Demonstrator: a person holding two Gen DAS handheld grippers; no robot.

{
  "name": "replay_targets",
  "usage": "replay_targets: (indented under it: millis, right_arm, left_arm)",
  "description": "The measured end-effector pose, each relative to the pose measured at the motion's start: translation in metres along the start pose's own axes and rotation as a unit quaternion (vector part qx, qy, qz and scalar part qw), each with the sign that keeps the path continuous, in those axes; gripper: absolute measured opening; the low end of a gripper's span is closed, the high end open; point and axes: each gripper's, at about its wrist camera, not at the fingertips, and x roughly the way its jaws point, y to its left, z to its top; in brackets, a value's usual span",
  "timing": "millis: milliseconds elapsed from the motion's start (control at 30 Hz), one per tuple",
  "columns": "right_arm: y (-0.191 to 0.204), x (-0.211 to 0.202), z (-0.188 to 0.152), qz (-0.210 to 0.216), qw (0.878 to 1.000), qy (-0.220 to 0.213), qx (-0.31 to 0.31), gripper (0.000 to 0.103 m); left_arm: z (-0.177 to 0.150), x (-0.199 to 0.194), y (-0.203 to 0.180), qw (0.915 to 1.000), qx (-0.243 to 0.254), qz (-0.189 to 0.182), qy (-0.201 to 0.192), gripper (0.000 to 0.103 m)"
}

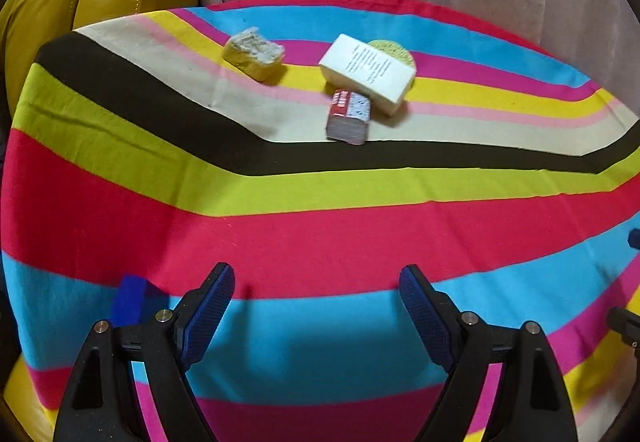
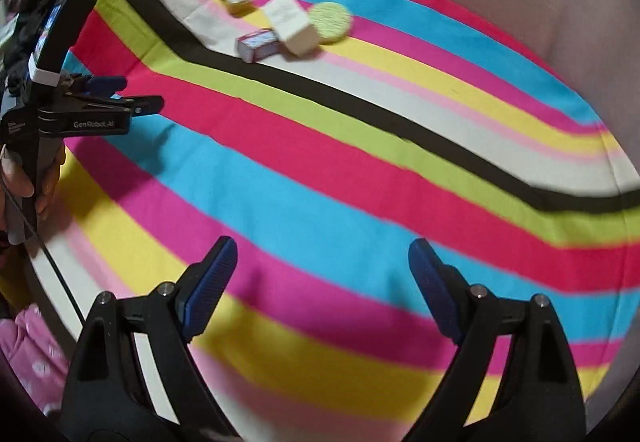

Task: Organize objects
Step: 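Move both grippers back over the table toward the remaining items, then grasp the white printed box with the right gripper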

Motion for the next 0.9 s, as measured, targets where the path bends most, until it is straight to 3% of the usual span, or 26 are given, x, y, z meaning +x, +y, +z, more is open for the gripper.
replay_targets:
  millis: [267,367,533,700,900]
  right_arm:
    - [0.027,0.049,0.035,0.017,0.998,0.016,-0.063,0.089]
    - [0.022,0.062,0.051,0.024,0.998,0.014,-0.058,0.089]
    - [0.003,0.088,0.095,0.031,0.999,0.004,-0.034,0.089]
    - [-0.002,0.121,0.145,0.012,0.999,-0.01,-0.04,0.089]
    - [0.0,0.173,0.191,-0.029,0.998,0.004,-0.061,0.089]
  left_arm:
    - [0.006,0.019,0.0,0.9995,0.027,0.008,0.012,0.085]
    - [0.005,0.027,0.002,0.9994,0.026,0.007,0.021,0.086]
    - [0.007,0.033,0.014,0.9991,-0.007,-0.024,0.034,0.09]
    - [0.006,0.037,0.014,0.9989,-0.012,-0.017,0.043,0.102]
    - [0.006,0.037,0.014,0.9988,-0.014,-0.017,0.044,0.103]
